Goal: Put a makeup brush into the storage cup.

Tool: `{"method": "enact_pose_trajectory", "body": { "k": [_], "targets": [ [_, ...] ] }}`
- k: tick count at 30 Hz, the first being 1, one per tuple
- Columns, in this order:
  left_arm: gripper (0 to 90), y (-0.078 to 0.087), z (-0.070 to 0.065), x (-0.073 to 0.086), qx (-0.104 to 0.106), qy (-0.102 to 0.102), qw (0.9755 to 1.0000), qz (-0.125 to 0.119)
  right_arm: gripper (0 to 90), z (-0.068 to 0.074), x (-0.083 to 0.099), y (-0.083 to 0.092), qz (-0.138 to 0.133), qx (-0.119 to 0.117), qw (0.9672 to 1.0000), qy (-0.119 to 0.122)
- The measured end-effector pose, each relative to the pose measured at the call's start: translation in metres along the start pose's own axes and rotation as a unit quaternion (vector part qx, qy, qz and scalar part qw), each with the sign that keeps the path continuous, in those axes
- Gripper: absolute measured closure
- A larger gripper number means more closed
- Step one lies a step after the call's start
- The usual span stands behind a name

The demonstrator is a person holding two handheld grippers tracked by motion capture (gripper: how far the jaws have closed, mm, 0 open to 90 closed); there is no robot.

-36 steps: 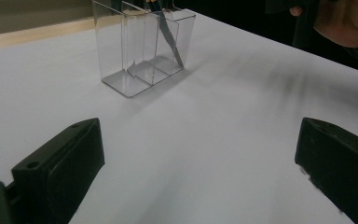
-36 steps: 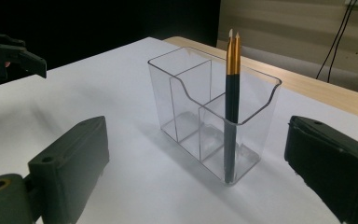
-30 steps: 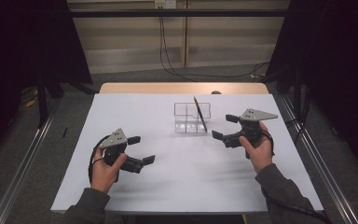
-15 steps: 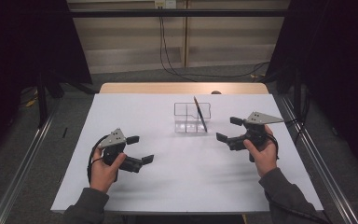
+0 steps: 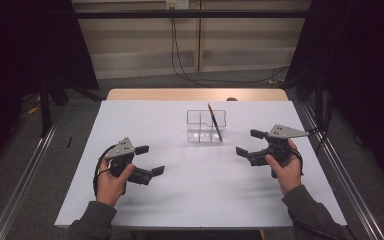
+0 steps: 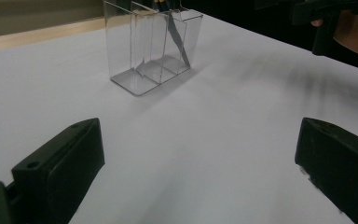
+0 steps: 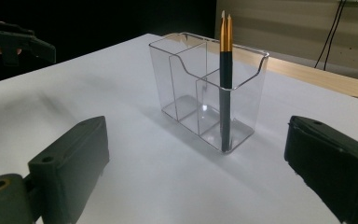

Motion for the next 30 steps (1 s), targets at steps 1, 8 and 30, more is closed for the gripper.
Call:
{"method": "enact_pose_trajectory", "body": {
  "k": [1, 8, 30],
  "targets": [
    [1.0, 0.000, 0.000, 0.000, 0.000, 0.000, 1.0000, 0.000, 6.3, 0.000, 0.001, 0.000, 0.000, -0.001, 1.0000, 0.001],
    [1.0, 0.000, 0.001, 0.001, 0.002, 0.001, 1.0000, 0.001, 6.3, 0.002, 0.004, 0.004, 0.002, -0.002, 1.0000, 0.003],
    [1.0, 0.001, 0.003, 0.002, -0.005, 0.001, 1.0000, 0.003, 6.4, 0.004, 0.014, 0.016, 0.009, 0.001, 1.0000, 0.004]
  ]
}}
Point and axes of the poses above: each handheld gripper's, and its own axes: y roughly backward along the jaws, x roughly out of its underside, z roughly to its left, the point moved 3 cm from there along -y, roughly forward along the jaws, and after that the axes turned 2 degrees about -z, right-handed, at the moved point
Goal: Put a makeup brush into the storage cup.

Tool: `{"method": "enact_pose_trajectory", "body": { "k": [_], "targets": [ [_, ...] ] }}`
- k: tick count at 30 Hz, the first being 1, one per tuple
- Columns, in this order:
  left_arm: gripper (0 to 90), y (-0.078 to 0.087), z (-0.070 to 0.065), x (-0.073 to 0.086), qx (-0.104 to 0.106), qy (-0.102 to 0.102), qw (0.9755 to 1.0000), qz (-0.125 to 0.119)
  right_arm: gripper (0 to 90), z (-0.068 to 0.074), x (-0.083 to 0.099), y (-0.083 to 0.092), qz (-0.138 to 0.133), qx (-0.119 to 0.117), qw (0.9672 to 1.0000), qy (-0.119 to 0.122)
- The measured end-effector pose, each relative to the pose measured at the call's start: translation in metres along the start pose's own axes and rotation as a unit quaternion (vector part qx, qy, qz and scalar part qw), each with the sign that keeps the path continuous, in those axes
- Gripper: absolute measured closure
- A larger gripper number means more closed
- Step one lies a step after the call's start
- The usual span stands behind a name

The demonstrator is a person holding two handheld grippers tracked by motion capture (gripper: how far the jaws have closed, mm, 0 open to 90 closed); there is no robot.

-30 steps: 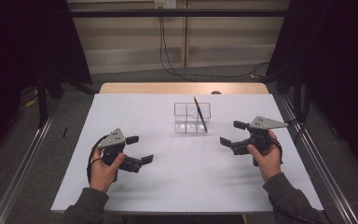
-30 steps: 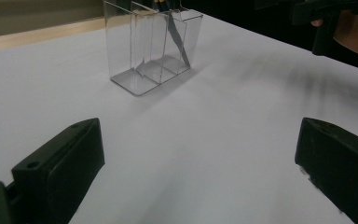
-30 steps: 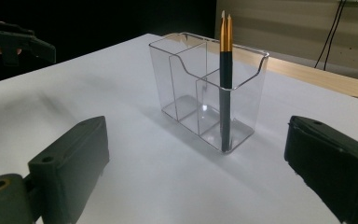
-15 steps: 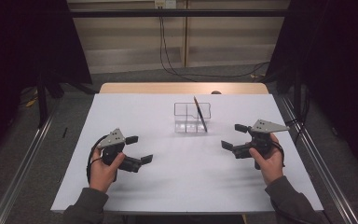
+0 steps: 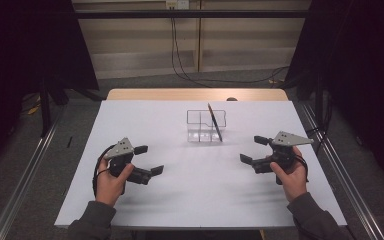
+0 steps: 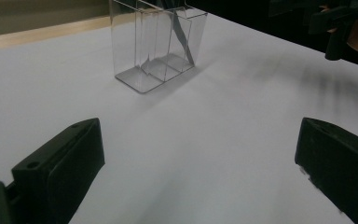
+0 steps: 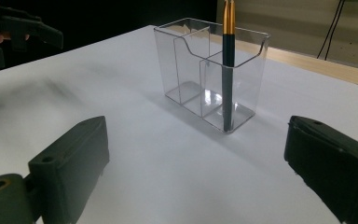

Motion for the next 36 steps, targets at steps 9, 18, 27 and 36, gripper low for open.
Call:
{"method": "enact_pose_trajectory", "body": {
  "k": [9, 18, 27, 36],
  "targets": [
    [1.1, 0.000, 0.000, 0.000, 0.003, 0.000, 1.0000, -0.002, 6.4, 0.002, 0.003, 0.003, 0.001, -0.002, 1.0000, 0.003],
    [1.1, 0.000, 0.001, 0.001, 0.003, 0.000, 1.0000, -0.002, 6.4, 0.004, 0.005, 0.008, -0.001, 0.000, 1.0000, 0.003],
    [1.1, -0.001, 0.001, 0.001, 0.003, 0.000, 1.0000, -0.001, 6.4, 0.005, 0.008, 0.013, 0.002, -0.001, 1.0000, 0.005],
    [1.2, -0.001, 0.001, 0.001, 0.003, 0.000, 1.0000, 0.000, 6.4, 0.005, 0.010, 0.018, 0.000, 0.001, 1.0000, 0.003]
  ]
}}
Point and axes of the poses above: each handheld gripper's, and its own axes: y roughly backward along the jaws, x roughly out of its underside, z roughly to its left, the point moved 3 cm from there along -y, roughly forward along the jaws, and after that the axes turned 2 degrees about -z, right-handed, at the moved point
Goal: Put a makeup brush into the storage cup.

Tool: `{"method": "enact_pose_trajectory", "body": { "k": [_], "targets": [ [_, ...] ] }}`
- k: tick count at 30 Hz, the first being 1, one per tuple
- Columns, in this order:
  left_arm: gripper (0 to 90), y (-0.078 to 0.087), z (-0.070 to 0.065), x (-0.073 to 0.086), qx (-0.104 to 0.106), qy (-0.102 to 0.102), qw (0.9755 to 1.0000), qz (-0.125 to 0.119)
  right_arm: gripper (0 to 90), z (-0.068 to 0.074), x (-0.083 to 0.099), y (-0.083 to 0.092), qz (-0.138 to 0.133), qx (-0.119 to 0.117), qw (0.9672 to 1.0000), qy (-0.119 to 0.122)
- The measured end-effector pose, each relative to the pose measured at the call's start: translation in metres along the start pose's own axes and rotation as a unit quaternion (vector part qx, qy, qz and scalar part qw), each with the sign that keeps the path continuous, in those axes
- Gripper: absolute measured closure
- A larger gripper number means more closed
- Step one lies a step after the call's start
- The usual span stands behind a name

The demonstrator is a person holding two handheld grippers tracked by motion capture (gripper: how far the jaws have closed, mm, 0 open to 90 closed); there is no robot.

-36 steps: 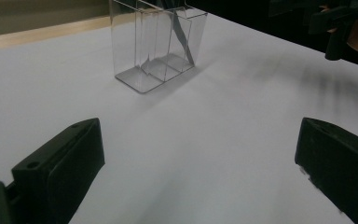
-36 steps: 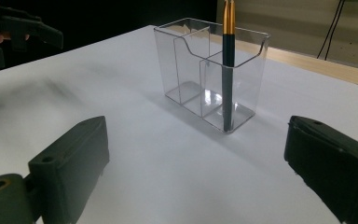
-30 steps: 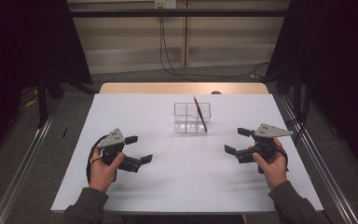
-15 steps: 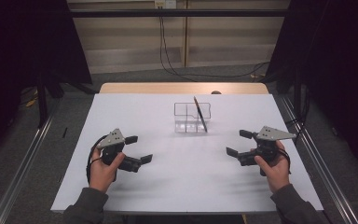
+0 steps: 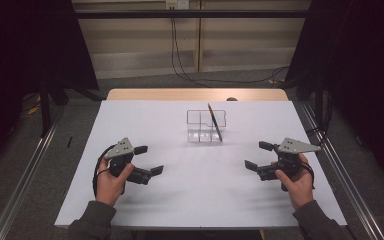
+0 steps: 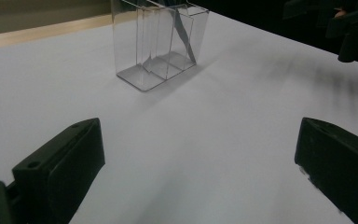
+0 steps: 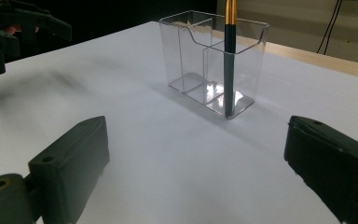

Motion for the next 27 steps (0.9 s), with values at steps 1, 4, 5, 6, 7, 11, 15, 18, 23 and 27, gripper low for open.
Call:
{"method": "enact_pose_trajectory", "body": {
  "k": [1, 4, 5, 6, 7, 11, 15, 18, 23, 27],
  "targets": [
    [1.2, 0.000, 0.000, 0.000, -0.001, -0.001, 1.0000, 0.000, 6.4, 0.000, 0.000, 0.001, 0.000, 0.001, 1.0000, 0.000],
    [1.3, 0.000, 0.000, 0.000, -0.001, -0.002, 1.0000, 0.001, 6.4, 0.001, 0.001, 0.002, 0.000, 0.000, 1.0000, -0.001],
    [1.3, 0.000, 0.000, 0.000, 0.000, -0.001, 1.0000, 0.002, 6.4, 0.001, 0.002, 0.003, 0.000, 0.000, 1.0000, -0.001],
    [1.3, 0.000, 0.000, 0.000, 0.000, -0.002, 1.0000, 0.001, 6.4, 0.001, 0.002, 0.003, 0.001, 0.000, 1.0000, -0.002],
    [1.3, 0.000, 0.001, 0.000, -0.002, -0.002, 1.0000, 0.002, 6.4, 0.001, 0.002, 0.003, 0.000, 0.002, 1.0000, -0.003],
    [1.2, 0.001, 0.002, 0.000, -0.004, -0.004, 1.0000, 0.002, 6.4, 0.001, 0.003, 0.006, 0.000, 0.002, 1.0000, -0.003],
    [1.3, 0.001, 0.002, 0.000, -0.003, -0.003, 1.0000, 0.002, 6.4, 0.002, 0.004, 0.007, -0.001, 0.003, 1.0000, -0.003],
    [1.3, 0.001, 0.002, 0.000, -0.003, -0.003, 1.0000, 0.001, 6.4, 0.001, 0.005, 0.008, -0.001, 0.004, 1.0000, -0.003],
    [1.3, 0.000, 0.002, 0.000, -0.004, -0.003, 1.0000, 0.001, 6.3, 0.002, 0.005, 0.012, -0.003, 0.005, 1.0000, -0.001],
    [1.3, 0.000, 0.002, -0.001, -0.002, -0.003, 1.0000, 0.001, 6.3, 0.002, 0.006, 0.014, -0.004, 0.006, 1.0000, -0.003]
  ]
}}
Point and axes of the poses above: each handheld gripper's, and its own axes: y roughly backward along the jaws, x roughly out of its underside, z roughly to its left, the point moved 3 cm from there along -y, roughly forward along the jaws, and after that the axes turned 2 degrees about -z, right-handed, at the moved point
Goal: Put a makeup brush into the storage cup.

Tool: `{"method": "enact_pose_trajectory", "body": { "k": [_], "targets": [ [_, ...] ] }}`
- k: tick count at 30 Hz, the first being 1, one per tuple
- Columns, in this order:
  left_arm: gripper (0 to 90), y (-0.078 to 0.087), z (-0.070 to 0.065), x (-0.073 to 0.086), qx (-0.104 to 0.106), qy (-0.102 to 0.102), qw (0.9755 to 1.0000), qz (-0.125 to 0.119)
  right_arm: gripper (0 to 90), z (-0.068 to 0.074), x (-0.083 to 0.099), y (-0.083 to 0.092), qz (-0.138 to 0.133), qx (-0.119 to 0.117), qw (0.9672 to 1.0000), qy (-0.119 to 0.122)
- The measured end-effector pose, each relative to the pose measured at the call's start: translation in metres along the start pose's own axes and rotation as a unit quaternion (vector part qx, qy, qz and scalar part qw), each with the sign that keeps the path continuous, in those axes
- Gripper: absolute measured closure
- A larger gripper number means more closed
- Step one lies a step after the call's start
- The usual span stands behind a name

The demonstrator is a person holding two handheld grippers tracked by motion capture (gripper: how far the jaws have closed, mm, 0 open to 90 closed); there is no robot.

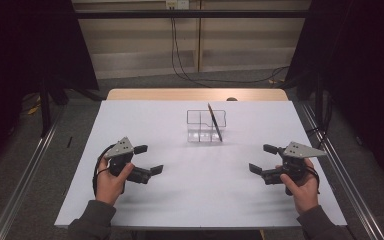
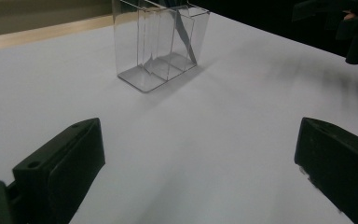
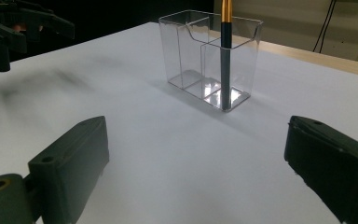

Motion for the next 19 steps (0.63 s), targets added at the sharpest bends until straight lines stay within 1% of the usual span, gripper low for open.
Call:
{"method": "enact_pose_trajectory", "body": {
  "k": [2, 4, 8, 14, 19],
  "targets": [
    [1.3, -0.0004, 0.0004, 0.0000, -0.001, -0.001, 1.0000, 0.001, 6.3, -0.0004, 0.0011, 0.0014, 0.000, 0.000, 1.0000, 0.002],
    [1.3, -0.0008, 0.0006, 0.0000, 0.004, -0.001, 1.0000, 0.000, 6.3, -0.0008, 0.0022, 0.0023, 0.002, 0.000, 1.0000, 0.002],
    [1.3, -0.0010, 0.0007, -0.0001, 0.001, -0.003, 1.0000, 0.003, 6.3, -0.0002, 0.0026, 0.0038, 0.000, -0.002, 1.0000, 0.002],
    [1.3, -0.0013, 0.0012, -0.0005, 0.001, 0.000, 1.0000, -0.002, 6.3, 0.0015, 0.0028, 0.0051, 0.002, -0.002, 1.0000, 0.006],
    [1.3, -0.0014, 0.0007, -0.0007, 0.003, 0.000, 1.0000, -0.003, 6.4, 0.0023, 0.0040, 0.0050, 0.005, -0.006, 0.9999, 0.008]
  ]
}}
Point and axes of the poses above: each handheld gripper's, and its own axes: y roughly backward along the jaws, x roughly out of its underside, z roughly to its left, the point moved 3 cm from there along -y, roughly forward along the jaws, and after that the axes turned 2 degrees about -z, right-handed, at the moved point
